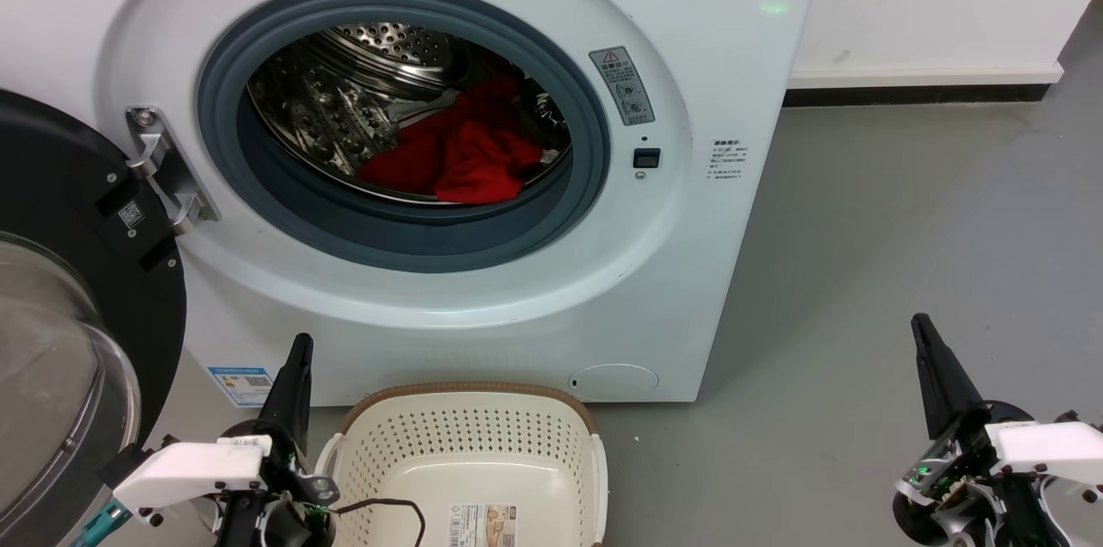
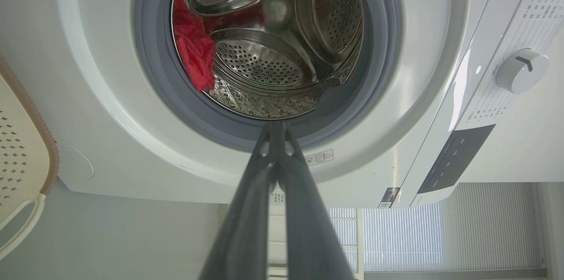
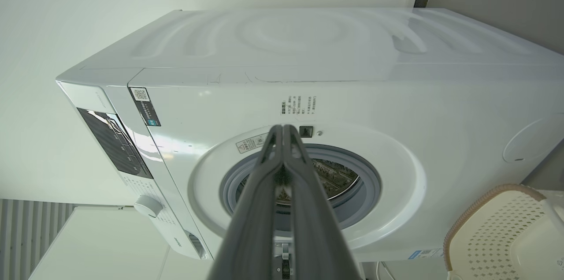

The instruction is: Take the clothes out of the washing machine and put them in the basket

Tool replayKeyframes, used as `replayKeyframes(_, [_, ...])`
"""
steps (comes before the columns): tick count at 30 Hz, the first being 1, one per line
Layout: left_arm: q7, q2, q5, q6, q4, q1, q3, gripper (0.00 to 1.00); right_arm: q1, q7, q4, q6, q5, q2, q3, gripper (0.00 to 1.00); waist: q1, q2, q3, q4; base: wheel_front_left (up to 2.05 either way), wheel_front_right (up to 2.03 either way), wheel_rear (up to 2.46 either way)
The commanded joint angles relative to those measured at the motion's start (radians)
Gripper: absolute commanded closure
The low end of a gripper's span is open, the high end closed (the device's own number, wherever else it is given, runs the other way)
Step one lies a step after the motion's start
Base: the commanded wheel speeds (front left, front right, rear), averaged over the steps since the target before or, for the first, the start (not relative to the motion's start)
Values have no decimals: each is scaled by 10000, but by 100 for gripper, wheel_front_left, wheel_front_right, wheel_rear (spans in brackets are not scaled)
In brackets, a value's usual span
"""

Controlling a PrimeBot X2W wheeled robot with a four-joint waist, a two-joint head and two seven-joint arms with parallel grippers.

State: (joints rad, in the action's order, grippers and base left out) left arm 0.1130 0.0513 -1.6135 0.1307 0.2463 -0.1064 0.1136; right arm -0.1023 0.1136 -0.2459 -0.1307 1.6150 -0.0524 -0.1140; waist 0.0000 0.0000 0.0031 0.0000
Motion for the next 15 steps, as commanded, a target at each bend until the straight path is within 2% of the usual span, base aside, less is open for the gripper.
replayKeyframes(1, [23,-20,13,23,-2,-57,20,100,-142,-6,-14,0,-43,34,4,100,0,0,0,0,0,0,0])
replayKeyframes(12, [23,-20,13,23,-2,-57,20,100,-143,-7,-14,0,-43,34,3,100,0,0,0,0,0,0,0])
replayKeyframes(13, [-4,-2,-2,0,31,13,-10,0,16,0,-23,-2,2,0,0,0,0,0,0,0,0,0,0])
replayKeyframes(15, [-38,-8,4,-2,135,73,-66,0,82,-29,-107,0,-10,4,28,0,1,0,1,-1,0,0,0])
